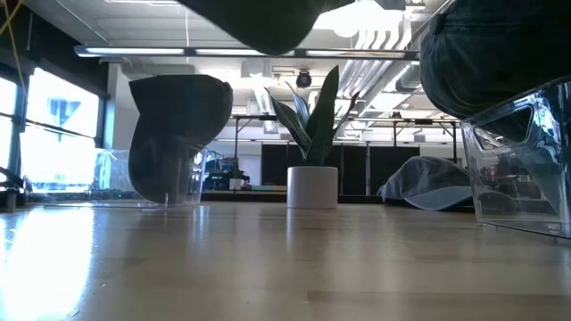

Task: Pick & Place hat
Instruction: Put the black cap into the right transparent bin

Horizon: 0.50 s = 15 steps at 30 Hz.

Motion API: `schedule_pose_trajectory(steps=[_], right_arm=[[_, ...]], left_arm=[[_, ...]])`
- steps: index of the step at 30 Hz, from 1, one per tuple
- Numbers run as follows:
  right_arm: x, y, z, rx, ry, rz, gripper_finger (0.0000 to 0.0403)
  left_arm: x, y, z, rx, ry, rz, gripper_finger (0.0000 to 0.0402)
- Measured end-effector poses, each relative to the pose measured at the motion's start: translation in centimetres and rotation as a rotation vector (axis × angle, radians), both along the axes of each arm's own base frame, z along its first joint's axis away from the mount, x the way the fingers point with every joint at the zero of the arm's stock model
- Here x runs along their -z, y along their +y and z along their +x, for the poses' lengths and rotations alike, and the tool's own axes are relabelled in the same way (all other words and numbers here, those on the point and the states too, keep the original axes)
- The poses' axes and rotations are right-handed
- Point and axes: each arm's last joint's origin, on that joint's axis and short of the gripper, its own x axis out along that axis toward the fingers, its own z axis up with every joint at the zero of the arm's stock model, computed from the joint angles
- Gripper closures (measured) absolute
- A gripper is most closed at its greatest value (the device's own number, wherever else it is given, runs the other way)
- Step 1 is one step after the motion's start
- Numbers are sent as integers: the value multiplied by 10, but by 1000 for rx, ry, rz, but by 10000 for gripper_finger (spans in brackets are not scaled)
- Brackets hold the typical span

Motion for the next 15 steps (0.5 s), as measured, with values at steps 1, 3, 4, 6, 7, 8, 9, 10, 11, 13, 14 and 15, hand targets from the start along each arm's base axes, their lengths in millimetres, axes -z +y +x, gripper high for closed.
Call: schedule_pose_trajectory(steps=[1,3,4,6,7,8,9,10,11,13,14,15], right_arm=[[0,2,-1,-9,-4,3,214],[-3,6,-3,-41,-4,27,271],[-5,7,-5,-60,-2,47,303],[-12,7,-10,-111,-7,91,368],[-16,7,-12,-145,-16,109,384],[-20,7,-15,-177,-24,124,389],[-24,7,-18,-206,-30,143,384],[-29,7,-22,-243,-37,164,378],[-34,6,-26,-287,-45,184,375],[-45,5,-36,-397,-63,232,384],[-51,4,-41,-450,-68,258,392],[-56,4,-45,-496,-72,285,396]], left_arm=[[0,0,0,2,0,-1,401],[0,0,0,7,1,-2,401],[0,0,0,10,1,1,401],[0,0,0,21,-3,18,401],[0,0,0,36,-8,34,401],[-1,-1,0,56,-20,50,401],[-3,-2,1,80,-42,71,399],[-5,-2,2,106,-72,94,395],[-7,-3,3,138,-107,117,387],[-12,-5,5,189,-167,141,361],[-14,-5,6,203,-191,151,344],[-16,-4,7,211,-214,161,324]])
